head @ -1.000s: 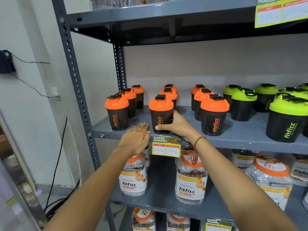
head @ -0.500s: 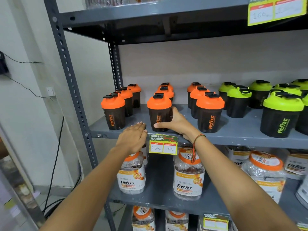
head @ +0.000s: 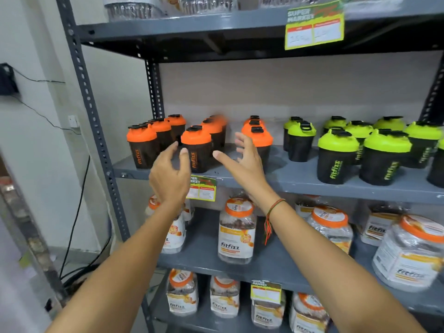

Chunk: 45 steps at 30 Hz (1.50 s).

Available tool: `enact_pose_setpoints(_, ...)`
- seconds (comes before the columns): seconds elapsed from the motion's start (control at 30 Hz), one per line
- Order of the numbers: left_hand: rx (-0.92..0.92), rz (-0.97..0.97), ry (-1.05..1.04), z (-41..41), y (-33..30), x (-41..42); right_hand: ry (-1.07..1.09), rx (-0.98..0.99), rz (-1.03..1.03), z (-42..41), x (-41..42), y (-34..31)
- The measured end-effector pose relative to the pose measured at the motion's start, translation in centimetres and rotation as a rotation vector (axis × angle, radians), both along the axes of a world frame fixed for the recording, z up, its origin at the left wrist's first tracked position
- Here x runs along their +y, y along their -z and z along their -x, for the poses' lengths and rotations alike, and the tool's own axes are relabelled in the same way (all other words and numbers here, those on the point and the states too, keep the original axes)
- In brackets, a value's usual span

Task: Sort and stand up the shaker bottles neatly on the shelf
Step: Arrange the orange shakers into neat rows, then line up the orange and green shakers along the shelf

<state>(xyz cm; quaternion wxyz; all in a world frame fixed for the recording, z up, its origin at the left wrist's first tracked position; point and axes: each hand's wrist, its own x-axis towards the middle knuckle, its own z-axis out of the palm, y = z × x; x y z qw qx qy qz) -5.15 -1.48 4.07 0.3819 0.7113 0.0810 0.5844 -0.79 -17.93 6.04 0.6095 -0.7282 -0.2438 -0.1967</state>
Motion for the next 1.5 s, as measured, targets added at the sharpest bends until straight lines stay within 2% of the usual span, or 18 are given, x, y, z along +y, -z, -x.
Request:
enact_pose_setpoints(0.2,0.011,-0.108,0.055,-0.1,-1.7,-8.4,0.167,-0.157,-0.027,1.3,-7.2,-2.7)
enact_pose_setpoints(0.33,0.186,-0.122,0.204,-2.0,-1.3,-11.7,0.404,-0.234,-0.010,0.2,-12.7,-2.7)
enact_pose_setpoints(0.47,0.369,-0.046,0.303,-4.1,-0.4,-12.5,0.580,-0.172,0.055,-1.4,-16.7,-0.9)
enact_pose_setpoints(0.6,0.531,-0.010,0.317,-6.2,0.2,-12.8,0.692,-0.081,0.055,-2.9,-18.7,1.2)
enact_pose_setpoints(0.83,0.538,-0.018,0.313,-9.2,0.6,-13.3,0.655,0.130,0.030,-5.9,-20.1,2.9)
enact_pose_setpoints(0.97,0.558,-0.012,0.267,-10.1,1.1,-13.4,0.672,0.211,0.090,-7.3,-20.7,3.0)
enact_pose_setpoints(1.23,0.556,-0.047,0.196,-10.9,1.3,-12.9,0.737,0.209,0.267,-8.1,-20.1,2.8)
enact_pose_setpoints(1.5,0.549,-0.066,0.185,-10.5,1.4,-12.5,0.712,0.165,0.319,-8.4,-17.7,3.0)
